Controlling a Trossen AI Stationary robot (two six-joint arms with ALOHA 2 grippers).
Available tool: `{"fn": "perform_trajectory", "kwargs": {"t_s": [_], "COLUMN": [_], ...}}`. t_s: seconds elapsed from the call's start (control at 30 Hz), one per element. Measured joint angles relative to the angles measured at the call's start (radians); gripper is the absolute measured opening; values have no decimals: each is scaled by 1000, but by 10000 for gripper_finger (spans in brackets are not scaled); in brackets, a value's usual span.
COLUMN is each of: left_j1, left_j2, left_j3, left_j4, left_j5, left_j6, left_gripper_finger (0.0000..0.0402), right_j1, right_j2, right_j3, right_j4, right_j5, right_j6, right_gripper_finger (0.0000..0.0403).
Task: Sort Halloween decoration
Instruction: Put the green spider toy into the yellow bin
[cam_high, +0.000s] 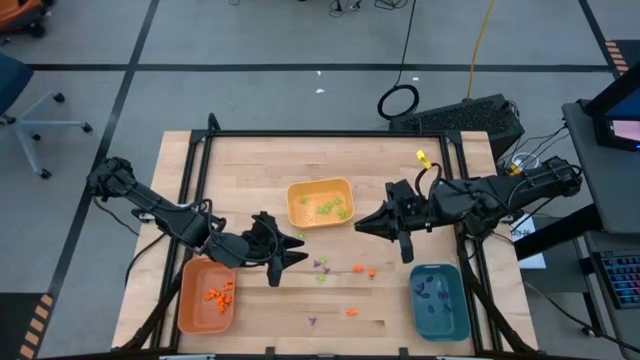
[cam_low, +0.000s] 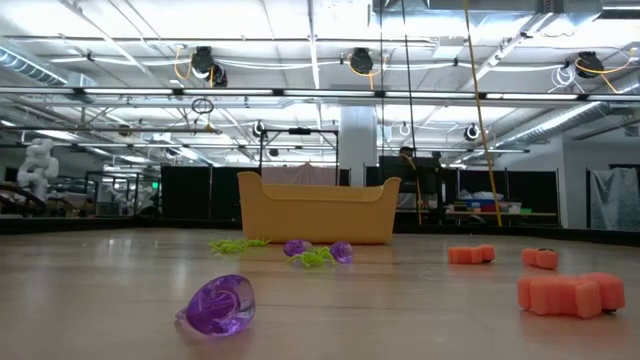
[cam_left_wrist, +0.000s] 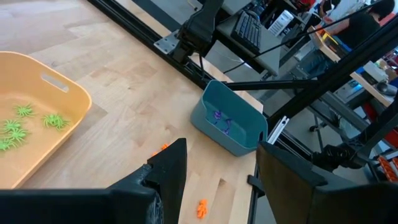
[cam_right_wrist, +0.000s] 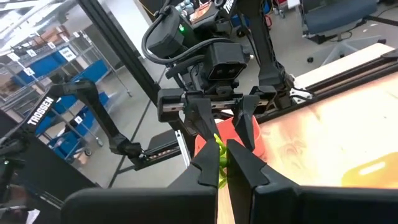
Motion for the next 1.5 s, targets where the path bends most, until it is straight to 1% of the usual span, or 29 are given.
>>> {"fn": "perform_trajectory", "kwargs": {"t_s": [0.43, 0.63, 0.8, 0.93, 1.1, 1.23, 1.37, 1.5], "left_j1": [0, 0, 0, 0, 0, 0, 0, 0], "left_j2": [0, 0, 0, 0, 0, 0, 0, 0], "left_j3": [0, 0, 0, 0, 0, 0, 0, 0], "left_j4": [0, 0, 1, 0, 0, 0, -2, -5], "left_j5": [-3, -3, -4, -4, -42, -53, -53, -52], "left_j6": [-1, -1, -1, 0, 0, 0, 10, 29], "left_gripper_finger": [192, 192, 192, 192, 192, 192, 192, 192], "right_j1": [0, 0, -11, -60, -126, -184, -240, -287], "right_j2": [0, 0, 0, 10, 55, 111, 171, 229], "right_j3": [0, 0, 0, 0, 0, 0, 0, 0], "right_j4": [-7, -93, -145, -164, -199, -225, -228, -227], "right_j5": [-3, -3, -2, -1, -9, -53, -56, -56], "right_j6": [-5, -11, -60, -35, -3, 29, 97, 103], "right_gripper_finger": [0, 0, 0, 0, 0, 0, 0, 0]}}
